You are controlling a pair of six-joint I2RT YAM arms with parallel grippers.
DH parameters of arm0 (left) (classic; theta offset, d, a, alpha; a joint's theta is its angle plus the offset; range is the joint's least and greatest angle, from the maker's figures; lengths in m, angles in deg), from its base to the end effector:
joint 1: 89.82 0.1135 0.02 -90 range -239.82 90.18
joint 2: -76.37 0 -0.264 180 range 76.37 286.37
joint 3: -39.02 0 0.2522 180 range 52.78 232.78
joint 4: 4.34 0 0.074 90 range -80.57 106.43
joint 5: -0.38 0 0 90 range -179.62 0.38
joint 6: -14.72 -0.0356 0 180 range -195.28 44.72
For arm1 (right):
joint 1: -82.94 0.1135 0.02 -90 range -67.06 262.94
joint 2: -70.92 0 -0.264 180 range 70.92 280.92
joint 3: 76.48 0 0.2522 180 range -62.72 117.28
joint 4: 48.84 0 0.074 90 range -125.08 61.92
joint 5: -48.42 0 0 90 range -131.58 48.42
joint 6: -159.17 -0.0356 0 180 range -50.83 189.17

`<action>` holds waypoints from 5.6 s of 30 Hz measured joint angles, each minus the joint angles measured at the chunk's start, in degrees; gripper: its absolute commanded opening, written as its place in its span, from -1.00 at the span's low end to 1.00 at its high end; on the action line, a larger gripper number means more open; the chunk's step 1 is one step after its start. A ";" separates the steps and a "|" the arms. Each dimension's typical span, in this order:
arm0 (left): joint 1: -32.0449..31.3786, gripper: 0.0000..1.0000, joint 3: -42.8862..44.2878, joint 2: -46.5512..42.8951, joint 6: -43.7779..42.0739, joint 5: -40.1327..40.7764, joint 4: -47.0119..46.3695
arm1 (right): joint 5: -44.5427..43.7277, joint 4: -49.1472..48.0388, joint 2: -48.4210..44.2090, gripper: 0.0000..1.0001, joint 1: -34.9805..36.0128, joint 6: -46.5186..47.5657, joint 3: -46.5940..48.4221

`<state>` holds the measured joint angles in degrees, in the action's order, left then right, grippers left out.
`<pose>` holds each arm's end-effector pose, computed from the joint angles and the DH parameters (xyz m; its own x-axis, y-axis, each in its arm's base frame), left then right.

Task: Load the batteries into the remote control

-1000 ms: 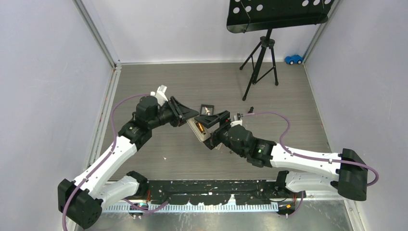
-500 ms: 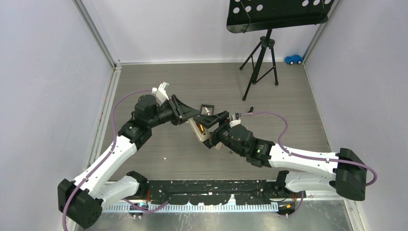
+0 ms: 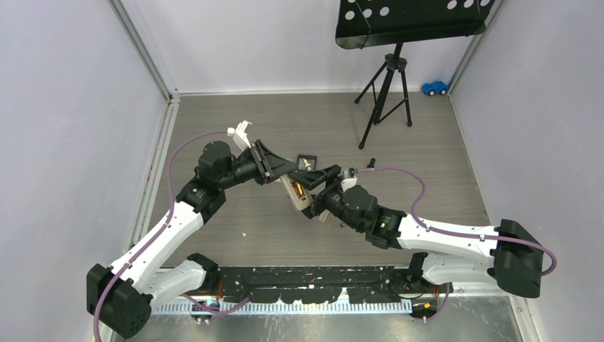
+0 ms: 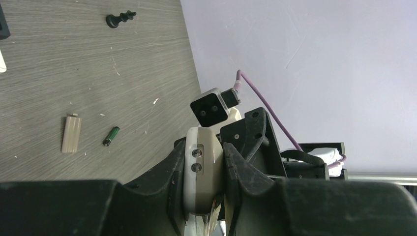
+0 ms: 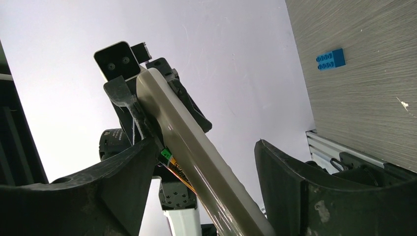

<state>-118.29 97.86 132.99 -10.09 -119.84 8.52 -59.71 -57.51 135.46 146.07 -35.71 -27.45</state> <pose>0.1934 -0.1253 0.3244 -0.8367 -0.4385 -0.3280 0.2080 0.2997 -0.9311 0.1259 0.2239 0.2716 -0.6705 0.7088 0.2192 0.2339 -0.0784 0.9691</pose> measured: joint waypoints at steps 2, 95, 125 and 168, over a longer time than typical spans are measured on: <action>0.00 -1.00 -0.04 0.00 0.00 -0.17 -0.33 | 0.26 -0.44 0.00 0.45 -0.09 0.00 -0.17; 0.83 -1.00 5.38 2.89 -16.81 -20.33 9.14 | 19.17 25.14 -7.54 0.22 -2.08 67.52 9.99; 2.32 -1.00 5.33 3.19 -24.79 -0.39 19.65 | 4.09 41.46 -10.49 0.50 -2.86 62.47 16.35; 2.36 -1.00 2.80 4.17 -23.71 0.17 16.61 | 1.64 59.87 23.76 -0.99 -14.10 33.86 12.96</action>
<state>-115.93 100.65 137.16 -33.81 -119.66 25.13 -58.07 2.35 159.22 131.97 -1.86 -14.49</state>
